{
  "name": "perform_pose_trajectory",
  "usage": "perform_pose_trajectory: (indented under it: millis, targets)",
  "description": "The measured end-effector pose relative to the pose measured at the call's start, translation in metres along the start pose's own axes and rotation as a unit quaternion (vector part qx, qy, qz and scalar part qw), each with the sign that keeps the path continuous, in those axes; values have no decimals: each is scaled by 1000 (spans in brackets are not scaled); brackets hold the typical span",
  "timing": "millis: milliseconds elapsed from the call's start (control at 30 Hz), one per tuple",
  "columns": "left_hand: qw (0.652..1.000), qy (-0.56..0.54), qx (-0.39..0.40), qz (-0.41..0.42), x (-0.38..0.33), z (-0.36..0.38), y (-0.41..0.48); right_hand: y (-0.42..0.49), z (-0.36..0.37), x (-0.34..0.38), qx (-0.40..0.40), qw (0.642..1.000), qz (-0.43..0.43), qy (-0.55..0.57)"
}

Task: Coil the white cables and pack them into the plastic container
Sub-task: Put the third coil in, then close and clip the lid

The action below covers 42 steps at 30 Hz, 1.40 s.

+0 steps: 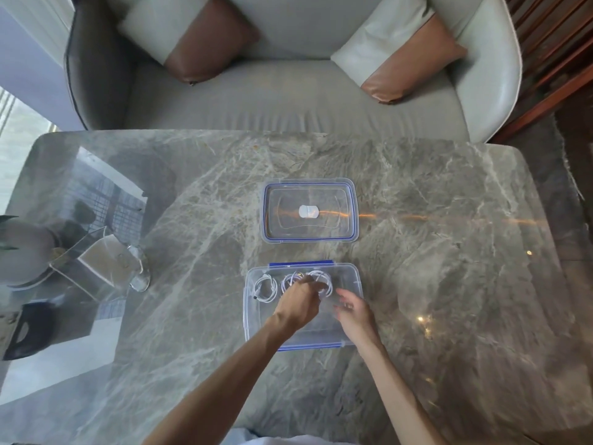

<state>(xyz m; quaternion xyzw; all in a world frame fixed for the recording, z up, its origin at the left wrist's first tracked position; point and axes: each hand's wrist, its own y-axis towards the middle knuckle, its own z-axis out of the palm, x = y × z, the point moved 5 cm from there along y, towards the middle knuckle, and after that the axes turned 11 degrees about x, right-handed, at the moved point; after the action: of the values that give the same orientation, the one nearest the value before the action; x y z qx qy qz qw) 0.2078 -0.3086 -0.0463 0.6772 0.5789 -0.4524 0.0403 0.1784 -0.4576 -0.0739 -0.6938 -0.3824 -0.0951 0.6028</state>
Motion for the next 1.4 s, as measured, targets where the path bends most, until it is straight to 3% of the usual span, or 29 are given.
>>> perform_pose_trajectory:
  millis: [100, 167, 267, 367, 467, 600, 733, 933, 1000, 1067, 1167, 1200, 1300, 1400]
  targets:
    - [997, -33, -69, 24, -4, -35, -9, -3, -29, 41, -50, 997, -52, -20]
    - [984, -78, -159, 7, 5, -74, -3, 15, -53, 82, -85, 991, -96, -47]
    - [953, -131, -256, -89, 40, -131, 29, 64, -83, 134, -138, 981, -101, -90]
    - [928, -147, -224, -258, 89, -156, 66, 116, -94, 149, -137, 979, -25, -148]
    - [925, -148, -140, -320, 121, -150, 85, 153, -83, 140, -76, 984, 24, -160]
    - [923, -267, -92, -260, 122, -129, 98, 170, -74, 131, -65, 993, 22, -101]
    - [893, -358, -101, -255, 119, -136, 98, 161, -80, 139, -51, 997, 16, -61]
    - [888, -347, -87, -288, 113, -155, 70, 121, -80, 161, -22, 997, 15, -74]
    - [872, -398, -100, -267, 103, -158, 53, 108, -75, 167, -9, 1000, 12, 12]
    - [834, -491, -149, -205, 89, -172, 34, 93, -77, 180, 8, 985, -20, 169]
    - [771, -605, -183, -78, 66, -197, -5, 57, -93, 199, 41, 924, -97, 368]
    - [764, -616, -181, -58, 62, -201, -20, 41, -99, 201, 50, 906, -123, 402]
    - [814, -549, -176, -68, 57, -181, -62, -8, -104, 185, 76, 911, -166, 371]
    - [796, -555, -232, -66, 56, -128, -100, -39, -81, 140, 75, 930, -175, 316]
